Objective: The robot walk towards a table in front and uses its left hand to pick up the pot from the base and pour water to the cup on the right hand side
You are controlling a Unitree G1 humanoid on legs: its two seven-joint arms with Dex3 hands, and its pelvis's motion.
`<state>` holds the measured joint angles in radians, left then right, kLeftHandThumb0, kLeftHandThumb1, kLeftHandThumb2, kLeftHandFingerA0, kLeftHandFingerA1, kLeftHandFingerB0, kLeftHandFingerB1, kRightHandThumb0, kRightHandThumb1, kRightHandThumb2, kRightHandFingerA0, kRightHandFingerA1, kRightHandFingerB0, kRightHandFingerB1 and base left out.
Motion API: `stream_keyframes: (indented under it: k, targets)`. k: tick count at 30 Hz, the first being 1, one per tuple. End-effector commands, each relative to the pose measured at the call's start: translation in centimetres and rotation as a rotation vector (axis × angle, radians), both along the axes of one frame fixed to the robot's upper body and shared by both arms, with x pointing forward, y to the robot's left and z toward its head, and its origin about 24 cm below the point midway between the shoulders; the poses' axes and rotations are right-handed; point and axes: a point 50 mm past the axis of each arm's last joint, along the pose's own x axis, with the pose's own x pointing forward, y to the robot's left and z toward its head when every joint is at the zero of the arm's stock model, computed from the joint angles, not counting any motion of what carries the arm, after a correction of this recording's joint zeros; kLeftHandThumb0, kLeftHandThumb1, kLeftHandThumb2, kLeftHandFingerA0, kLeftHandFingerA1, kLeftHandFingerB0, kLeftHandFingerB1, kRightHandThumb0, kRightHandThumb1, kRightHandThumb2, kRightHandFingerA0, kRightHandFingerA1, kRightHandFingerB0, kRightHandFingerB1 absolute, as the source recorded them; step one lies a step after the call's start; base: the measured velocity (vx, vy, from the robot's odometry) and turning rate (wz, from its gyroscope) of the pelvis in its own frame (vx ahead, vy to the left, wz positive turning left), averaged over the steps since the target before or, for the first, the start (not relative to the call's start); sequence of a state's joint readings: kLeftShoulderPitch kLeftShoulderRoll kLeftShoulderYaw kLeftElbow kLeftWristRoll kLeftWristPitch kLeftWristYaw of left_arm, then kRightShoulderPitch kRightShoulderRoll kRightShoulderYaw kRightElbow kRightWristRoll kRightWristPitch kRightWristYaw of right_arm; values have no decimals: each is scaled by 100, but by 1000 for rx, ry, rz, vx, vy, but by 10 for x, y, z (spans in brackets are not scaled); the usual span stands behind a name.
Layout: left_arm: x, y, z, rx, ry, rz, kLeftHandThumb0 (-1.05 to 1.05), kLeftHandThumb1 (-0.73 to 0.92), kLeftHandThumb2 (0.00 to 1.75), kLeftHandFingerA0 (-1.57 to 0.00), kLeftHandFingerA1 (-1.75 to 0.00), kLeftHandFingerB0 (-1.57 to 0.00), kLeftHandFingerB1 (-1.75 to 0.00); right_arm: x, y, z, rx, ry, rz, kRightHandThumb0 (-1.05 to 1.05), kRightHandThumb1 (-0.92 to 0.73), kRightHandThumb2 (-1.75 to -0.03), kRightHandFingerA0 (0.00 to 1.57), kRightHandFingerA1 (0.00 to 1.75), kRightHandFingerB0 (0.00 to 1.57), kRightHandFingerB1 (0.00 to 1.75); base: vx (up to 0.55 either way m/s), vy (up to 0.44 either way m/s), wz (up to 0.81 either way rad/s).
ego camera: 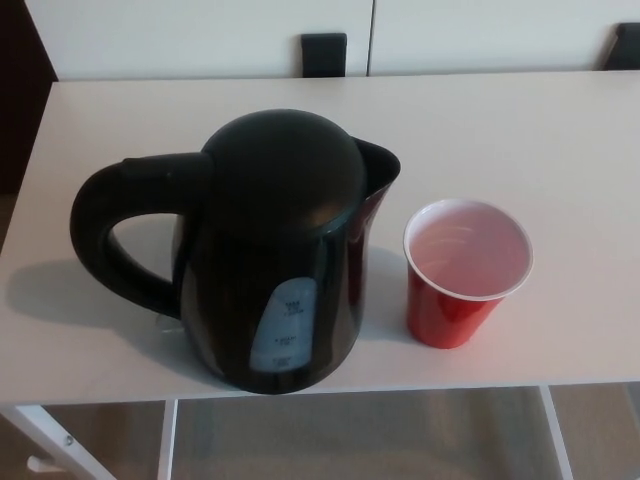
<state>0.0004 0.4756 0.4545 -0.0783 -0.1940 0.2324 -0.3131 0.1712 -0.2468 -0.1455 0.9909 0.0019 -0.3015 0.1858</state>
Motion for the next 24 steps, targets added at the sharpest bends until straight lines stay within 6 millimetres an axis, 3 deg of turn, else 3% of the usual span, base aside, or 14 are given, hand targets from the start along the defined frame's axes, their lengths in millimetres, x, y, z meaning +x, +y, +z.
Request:
stream_keyframes:
  k: [1,3,4,5,6,8,9,13,14,19,24]
  targets:
    - [-14,-12,-7,-45,31,-101,-48,34,73,0,-28,0,-21,2,-5,5,-36,-5,27,-38,-68,-60,69,57,47,43,0,0,0]
    - [-17,-15,-9,-45,42,-113,-48,34,73,0,-28,0,-21,1,-6,5,-33,-5,27,-38,-68,-60,69,57,47,43,0,0,0]
    - [-21,-20,-14,-42,55,-137,-49,47,55,-5,-25,-1,-21,0,-6,4,-29,1,20,-39,-67,-60,70,57,47,43,0,0,0]
    - [-23,-22,-16,-42,59,-144,-49,47,55,-5,-25,-1,-21,0,-7,4,-28,3,18,-39,-67,-60,70,57,47,43,0,0,0]
    - [-30,-30,-23,-45,84,-186,-50,34,73,0,-27,0,-20,0,-6,5,-24,-1,16,-38,-67,-59,71,58,48,44,0,0,0]
    - [-36,-39,-29,-54,107,-225,-50,34,73,0,-26,0,-19,0,-5,5,-13,-5,15,-37,-67,-59,71,60,46,44,0,0,0]
    - [-37,-42,-31,-54,115,-240,-52,45,54,-2,-25,0,-21,0,-5,5,-23,-9,28,-37,-67,-59,69,60,46,44,0,0,0]
    - [-39,-45,-33,-51,122,-247,-53,45,53,-3,-25,0,-21,0,-5,5,-17,-12,23,-37,-67,-59,69,61,46,45,0,0,0]
    - [-41,-49,-36,-41,136,-262,-54,36,75,0,-26,0,-18,-1,-4,6,-18,-16,34,-37,-69,-59,65,57,46,44,0,0,0]
    - [-40,-55,-40,-37,149,-281,-56,36,74,-5,-24,-5,-17,0,-4,5,-20,-1,24,-36,-68,-60,70,58,45,43,0,0,0]
    - [-35,-60,-41,-34,147,-290,-54,36,75,0,-26,0,-19,1,-4,7,-25,-2,35,-37,-68,-59,68,58,46,44,0,0,0]
